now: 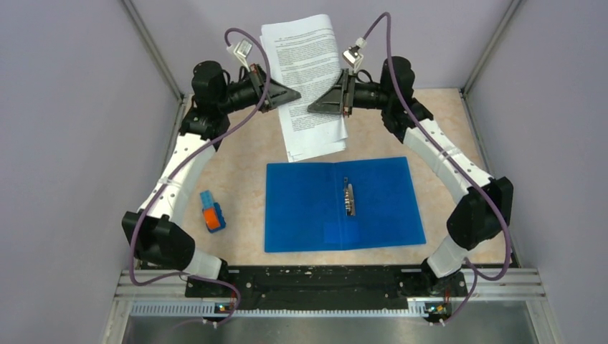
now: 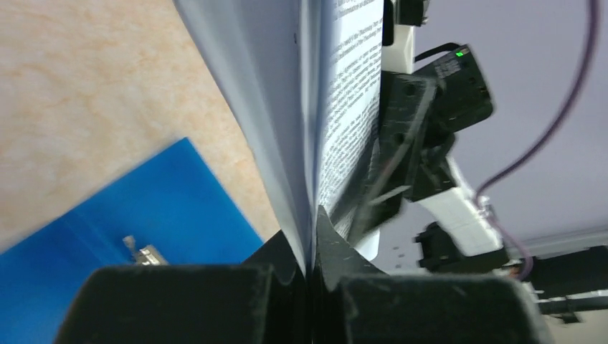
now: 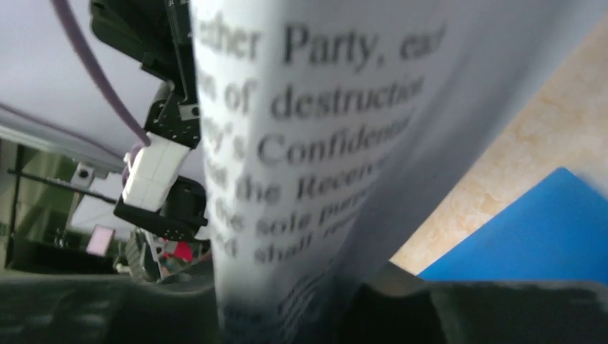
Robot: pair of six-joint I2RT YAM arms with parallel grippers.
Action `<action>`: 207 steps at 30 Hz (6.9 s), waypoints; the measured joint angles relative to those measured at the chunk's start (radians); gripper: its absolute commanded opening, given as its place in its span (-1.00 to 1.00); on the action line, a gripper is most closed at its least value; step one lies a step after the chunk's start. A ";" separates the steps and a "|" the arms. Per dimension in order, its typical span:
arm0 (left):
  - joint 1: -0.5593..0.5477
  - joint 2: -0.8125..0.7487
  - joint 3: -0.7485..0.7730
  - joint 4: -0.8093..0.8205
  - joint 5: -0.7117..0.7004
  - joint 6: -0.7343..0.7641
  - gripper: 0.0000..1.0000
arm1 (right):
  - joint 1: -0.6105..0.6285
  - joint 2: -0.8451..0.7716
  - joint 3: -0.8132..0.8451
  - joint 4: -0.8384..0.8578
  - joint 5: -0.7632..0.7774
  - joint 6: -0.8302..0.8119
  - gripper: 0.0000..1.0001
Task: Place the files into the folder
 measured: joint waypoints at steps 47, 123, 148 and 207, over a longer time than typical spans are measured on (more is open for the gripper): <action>-0.558 -0.123 0.562 -0.819 -0.109 1.061 -1.00 | -0.642 -0.439 -0.617 1.411 0.048 0.697 0.98; -0.312 -0.087 0.165 -0.406 -0.270 0.640 -1.00 | -0.204 -0.614 -0.375 -0.064 0.229 -0.465 -1.00; -0.334 0.200 -0.401 0.601 -0.586 0.898 -1.00 | -0.179 -0.340 -0.807 0.539 0.595 -0.770 -1.00; -0.228 0.699 -0.240 1.044 -0.411 0.835 -0.04 | -0.313 0.328 -0.649 1.133 0.336 -0.566 -0.06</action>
